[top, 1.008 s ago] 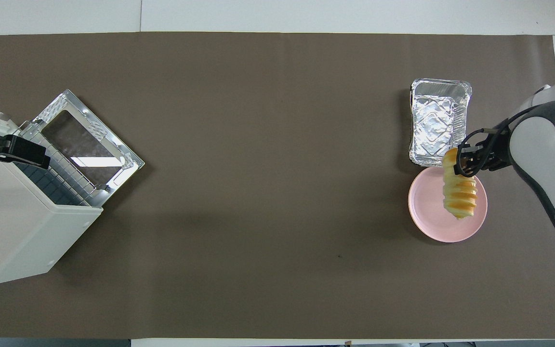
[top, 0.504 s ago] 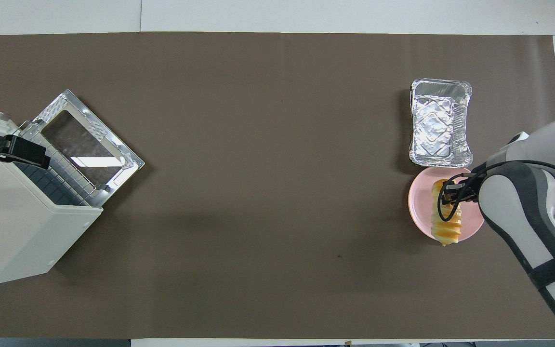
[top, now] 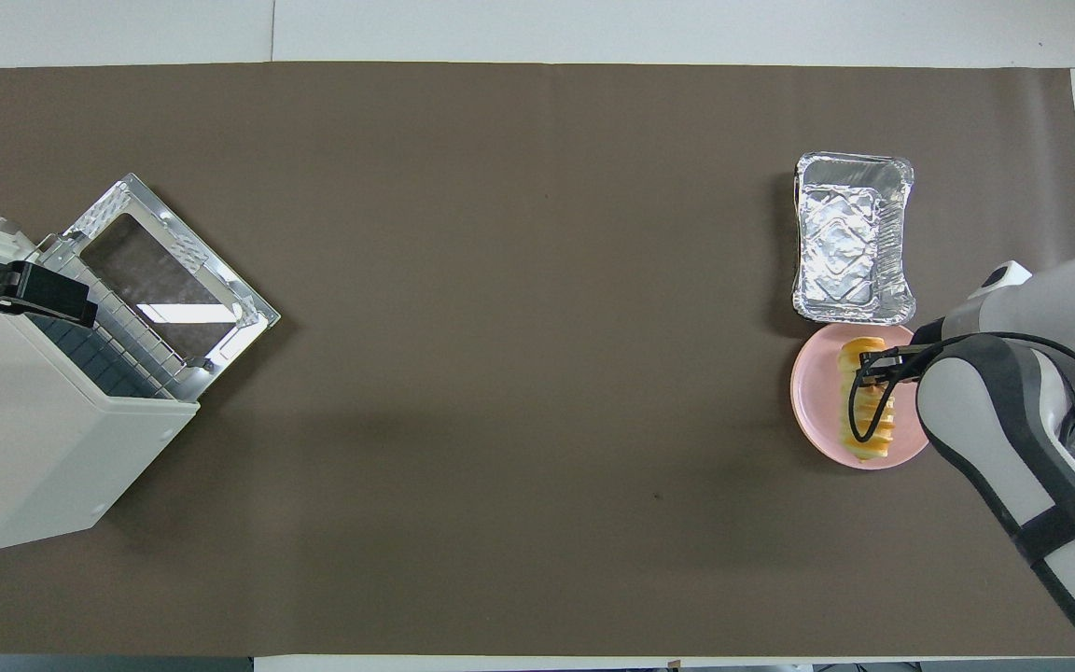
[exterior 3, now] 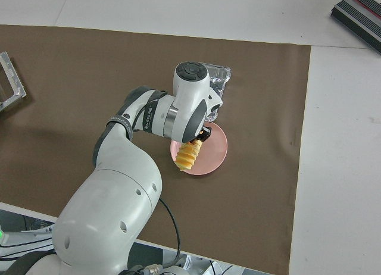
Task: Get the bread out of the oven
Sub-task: 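Open the right gripper to release the bread on the plate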
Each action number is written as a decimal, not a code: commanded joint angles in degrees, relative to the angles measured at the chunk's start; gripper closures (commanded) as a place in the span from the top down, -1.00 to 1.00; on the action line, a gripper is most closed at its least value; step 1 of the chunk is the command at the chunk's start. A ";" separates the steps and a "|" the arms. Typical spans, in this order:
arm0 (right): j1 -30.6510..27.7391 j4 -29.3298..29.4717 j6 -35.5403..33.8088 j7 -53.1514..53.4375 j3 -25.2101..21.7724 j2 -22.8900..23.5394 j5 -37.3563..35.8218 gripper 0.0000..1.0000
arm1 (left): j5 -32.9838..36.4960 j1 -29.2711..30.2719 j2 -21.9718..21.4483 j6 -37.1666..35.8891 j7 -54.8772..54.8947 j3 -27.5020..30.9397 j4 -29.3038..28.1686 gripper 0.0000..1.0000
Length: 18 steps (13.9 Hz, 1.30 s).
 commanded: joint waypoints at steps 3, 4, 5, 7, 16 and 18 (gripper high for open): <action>-1.38 -1.18 3.57 -2.16 0.54 1.48 -0.05 -0.98 | 0.37 0.78 -1.50 0.96 0.82 -0.64 -1.74 1.00; -1.29 -1.44 3.49 -1.99 0.54 1.39 -0.05 -0.98 | 0.37 0.78 -1.50 0.96 0.82 -0.64 -1.65 1.00; -1.29 -1.53 3.22 -1.73 0.54 1.39 -0.05 -0.97 | 0.37 0.78 -1.50 0.96 0.82 -0.64 -1.73 1.00; -0.77 -1.53 3.22 -0.85 0.54 1.39 -0.05 -0.48 | 0.37 0.78 -1.50 0.96 0.82 -0.64 -1.65 1.00; -0.50 13.21 -8.98 5.57 0.90 1.74 -1.10 1.00 | 0.37 0.78 -1.50 0.96 0.82 -0.64 -1.74 1.00; -0.59 16.03 -10.39 5.57 0.81 1.30 -1.28 1.00 | 0.37 0.78 -1.50 0.96 0.82 -0.64 -1.74 1.00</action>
